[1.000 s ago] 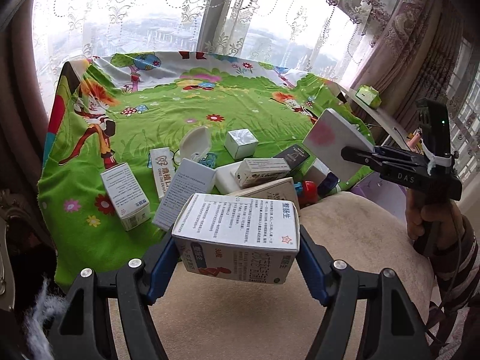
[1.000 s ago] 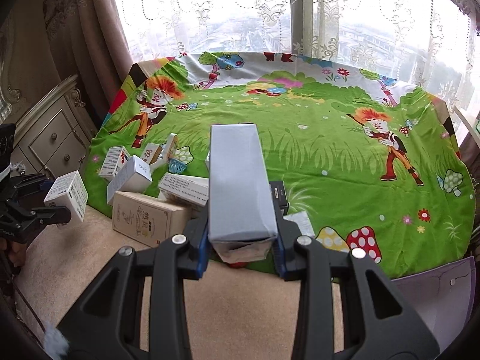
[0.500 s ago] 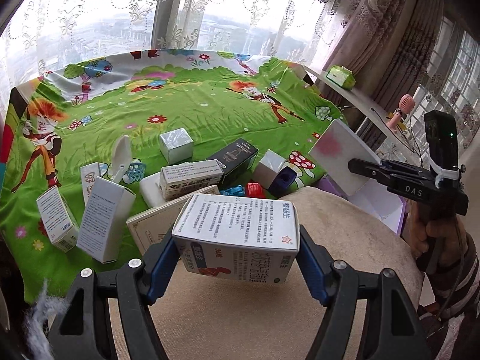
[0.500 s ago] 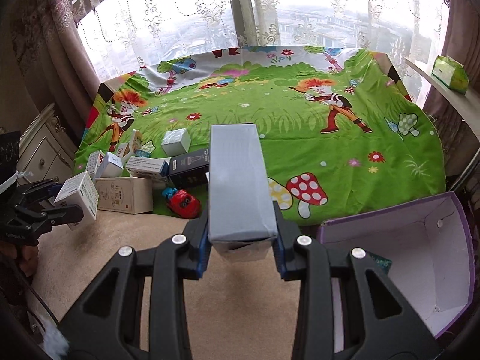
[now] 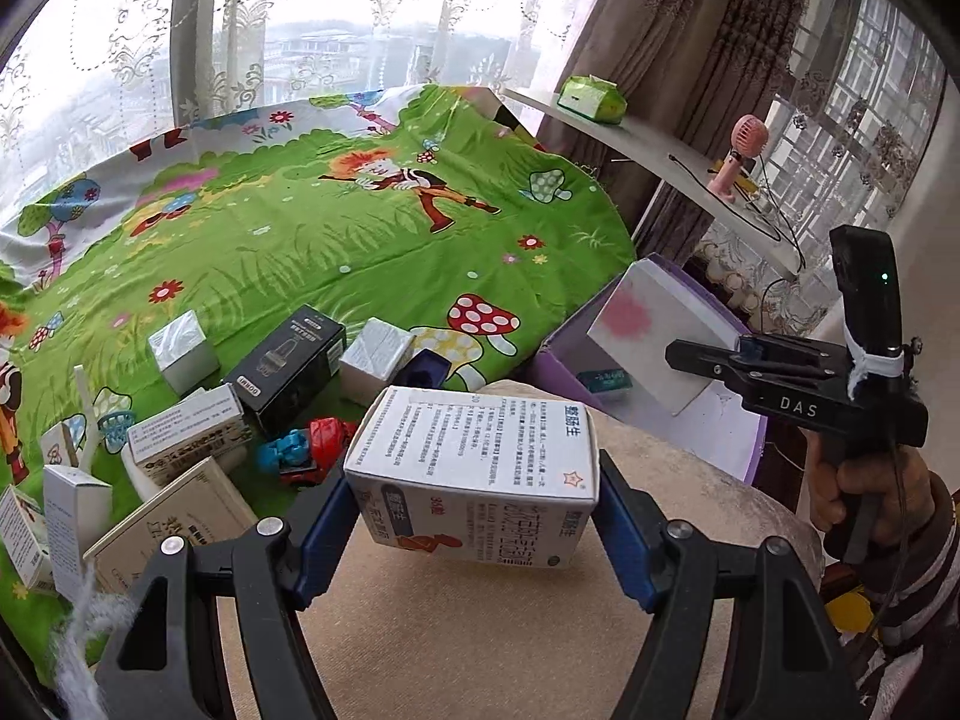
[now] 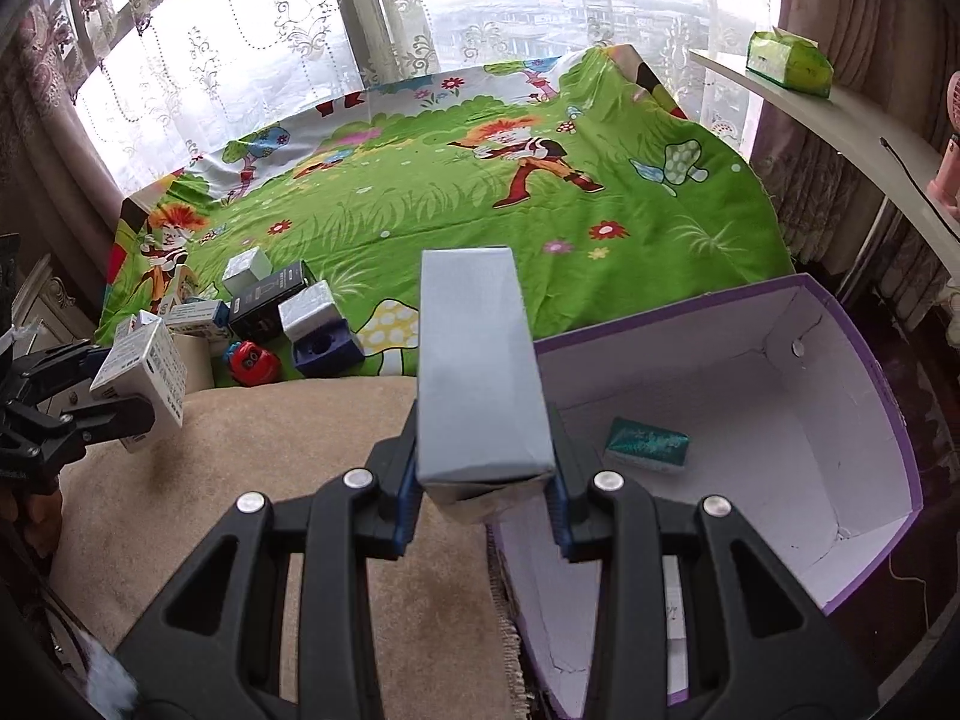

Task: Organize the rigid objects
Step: 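Carry both boxes into the purple box and open both tools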

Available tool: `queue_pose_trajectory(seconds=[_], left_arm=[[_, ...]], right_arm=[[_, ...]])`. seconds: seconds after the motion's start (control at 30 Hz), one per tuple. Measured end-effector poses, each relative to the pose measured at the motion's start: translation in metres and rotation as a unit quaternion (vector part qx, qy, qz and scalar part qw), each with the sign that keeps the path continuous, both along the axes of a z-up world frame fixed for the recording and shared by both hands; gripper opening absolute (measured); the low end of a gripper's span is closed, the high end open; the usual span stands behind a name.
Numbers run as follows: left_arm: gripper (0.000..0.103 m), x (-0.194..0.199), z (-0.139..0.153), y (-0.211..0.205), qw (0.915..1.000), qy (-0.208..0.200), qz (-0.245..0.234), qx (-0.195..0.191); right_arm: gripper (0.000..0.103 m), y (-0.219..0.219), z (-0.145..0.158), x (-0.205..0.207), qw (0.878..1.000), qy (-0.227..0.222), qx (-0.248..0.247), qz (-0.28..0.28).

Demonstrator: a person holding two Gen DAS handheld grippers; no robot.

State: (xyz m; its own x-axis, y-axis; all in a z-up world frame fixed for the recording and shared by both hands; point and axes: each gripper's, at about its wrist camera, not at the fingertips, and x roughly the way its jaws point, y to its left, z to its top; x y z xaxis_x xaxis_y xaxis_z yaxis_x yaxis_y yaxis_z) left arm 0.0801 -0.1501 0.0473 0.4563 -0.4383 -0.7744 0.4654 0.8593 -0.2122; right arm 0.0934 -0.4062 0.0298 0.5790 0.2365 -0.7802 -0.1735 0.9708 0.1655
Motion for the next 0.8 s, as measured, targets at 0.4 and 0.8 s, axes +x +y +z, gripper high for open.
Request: queue_pose_trajectory(seconds=[0.4,0.8], left_arm=[[0.073,0.005,-0.003,-0.089,0.9961,0.002,-0.082,0.033],[0.084,0.003,-0.004,-0.144,0.9899,0.010,-0.137,0.036]], right_arm=[[0.039,-0.054,-0.012,-0.007,0.997,0.023,0.002,-0.073],[0.063,-0.090,-0.009,-0.012,0.991,0.017,0.012,-0.135]])
